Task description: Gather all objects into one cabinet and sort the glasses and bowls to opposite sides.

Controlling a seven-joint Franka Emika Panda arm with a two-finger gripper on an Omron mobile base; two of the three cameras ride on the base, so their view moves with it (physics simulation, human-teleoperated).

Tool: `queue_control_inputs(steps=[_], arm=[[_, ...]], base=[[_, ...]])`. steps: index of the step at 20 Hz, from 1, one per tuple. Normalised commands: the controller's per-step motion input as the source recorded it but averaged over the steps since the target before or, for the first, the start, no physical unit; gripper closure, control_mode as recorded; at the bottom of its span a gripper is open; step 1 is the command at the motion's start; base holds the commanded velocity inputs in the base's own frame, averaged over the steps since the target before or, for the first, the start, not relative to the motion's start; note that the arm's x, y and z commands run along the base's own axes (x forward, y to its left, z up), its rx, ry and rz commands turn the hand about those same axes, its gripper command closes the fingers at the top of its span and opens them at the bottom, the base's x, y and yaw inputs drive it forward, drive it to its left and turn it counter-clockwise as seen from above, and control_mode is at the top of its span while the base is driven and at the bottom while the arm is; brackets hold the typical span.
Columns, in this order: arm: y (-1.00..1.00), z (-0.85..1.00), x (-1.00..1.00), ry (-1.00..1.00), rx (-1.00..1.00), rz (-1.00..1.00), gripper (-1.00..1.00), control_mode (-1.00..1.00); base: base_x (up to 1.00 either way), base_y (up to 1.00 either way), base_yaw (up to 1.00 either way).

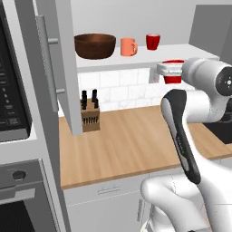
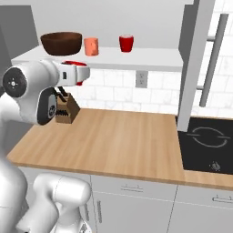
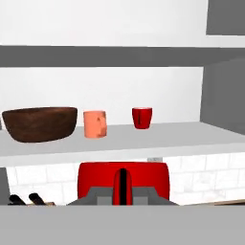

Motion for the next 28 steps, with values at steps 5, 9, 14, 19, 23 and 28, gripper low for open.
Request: queue_control_inputs(steps=[5,9,14,19,23,28], arm=[[-0.28,0.37,0.23,0.01,0.0,-0.3,1.0,-1.0],[-0.29,0.13,0.31,0.0,0.0,-0.24,1.0,-1.0],[-0.5,0.0,0.03,-0.01,0.01,-0.02,1.0,-1.0],[-0.44,0.0,0.3,-0.14,0.0,0.0,1.0,-1.0],[-0.11,-0.01,0.46,-0.12,0.0,0.0,1.0,-1.0],[-0.03,0.0,0.69,-0.01,0.0,0.0,1.0,-1.0]], base=[[0.0,0.0,0.0],[0.0,0.0,0.0],[0.0,0.0,0.0],[0.0,0.0,0.0],[0.0,0.0,0.0],[0.0,0.0,0.0]])
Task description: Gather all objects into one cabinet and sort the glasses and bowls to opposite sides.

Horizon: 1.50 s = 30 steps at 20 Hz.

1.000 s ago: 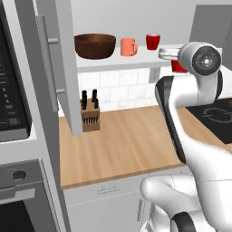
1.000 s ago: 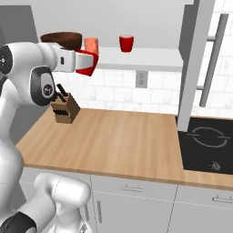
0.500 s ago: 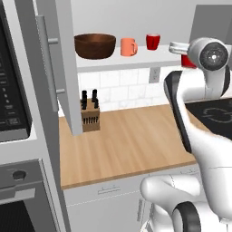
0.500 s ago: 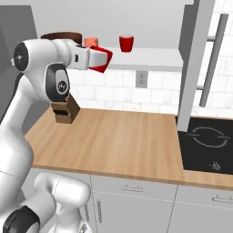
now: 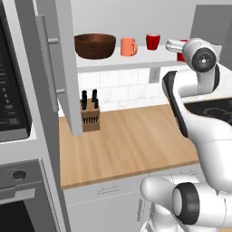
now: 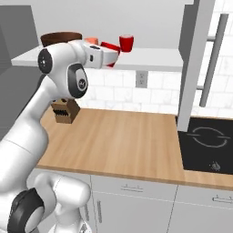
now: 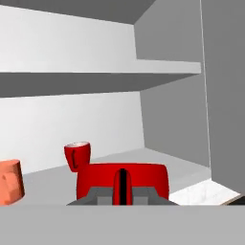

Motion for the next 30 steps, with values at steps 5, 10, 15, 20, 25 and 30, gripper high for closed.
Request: queue_control_inputs(steps=[5,10,15,20,25,30], arm=[[-0.16,0.05,0.43,0.0,-0.01,0.0,1.0,-1.0],[-0.2,-0.03,0.27,0.0,-0.02,0.0,1.0,-1.0],[-0.13,-0.01,0.4,0.0,-0.01,0.0,1.0,-1.0],[-0.26,0.0,0.52,0.01,-0.01,-0.01,1.0,-1.0],[-0.41,-0.05,0.27,0.08,-0.01,-0.04,1.0,-1.0],[-0.22,-0.02,0.29,0.08,0.0,-0.05,1.0,-1.0]], base=[[0.0,0.0,0.0],[0.0,0.0,0.0],[0.0,0.0,0.0],[0.0,0.0,0.0],[0.0,0.0,0.0],[0.0,0.0,0.0]])
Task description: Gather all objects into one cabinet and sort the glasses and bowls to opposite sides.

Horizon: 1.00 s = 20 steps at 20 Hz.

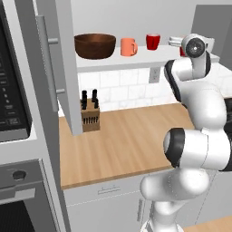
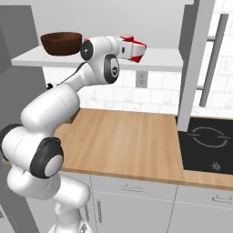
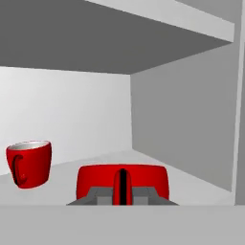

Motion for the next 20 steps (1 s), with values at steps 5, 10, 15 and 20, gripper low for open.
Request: queue_control_inputs(steps=[5,10,15,20], arm=[[-0.13,-0.08,0.28,0.03,0.0,-0.01,1.0,-1.0],[-0.09,-0.26,0.41,0.0,0.0,0.0,1.0,-1.0],[-0.14,-0.08,0.64,0.0,0.0,0.0,1.0,-1.0],[-0.26,0.0,0.58,0.0,0.0,0.0,1.0,-1.0]], base=[[0.0,0.0,0.0],[0.0,0.0,0.0],[0.0,0.0,0.0],[0.0,0.0,0.0]])
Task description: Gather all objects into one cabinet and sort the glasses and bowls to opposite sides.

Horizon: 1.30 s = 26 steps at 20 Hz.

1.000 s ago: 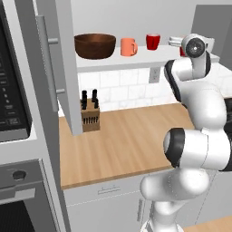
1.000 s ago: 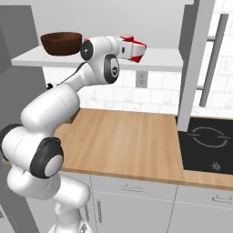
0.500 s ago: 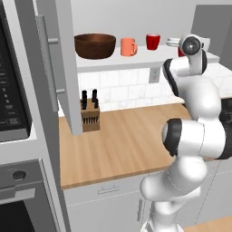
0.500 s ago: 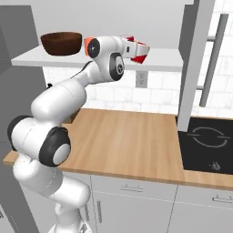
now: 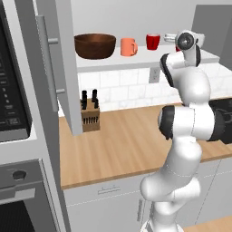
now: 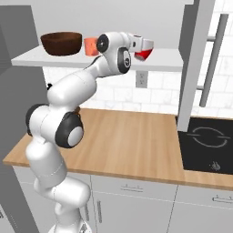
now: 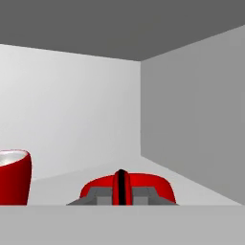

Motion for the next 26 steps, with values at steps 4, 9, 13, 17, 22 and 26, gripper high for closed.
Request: queue_control_inputs(steps=[4,9,13,17,22,26], arm=[[-0.43,0.0,0.35,0.0,0.0,0.0,1.0,-1.0],[-0.28,-0.01,0.16,0.0,0.0,0.0,1.0,-1.0],[-0.13,-0.03,0.03,-0.02,0.0,0.0,1.0,-1.0],[-0.05,-0.45,-0.3,0.0,-0.01,0.0,1.0,-1.0],[0.07,-0.63,-0.58,0.0,-0.04,0.0,1.0,-1.0],[0.35,-0.58,-0.33,0.0,-0.05,0.0,1.0,-1.0]], base=[[0.0,0.0,0.0],[0.0,0.0,0.0],[0.0,0.0,0.0],[0.0,0.0,0.0],[0.0,0.0,0.0],[0.0,0.0,0.0]])
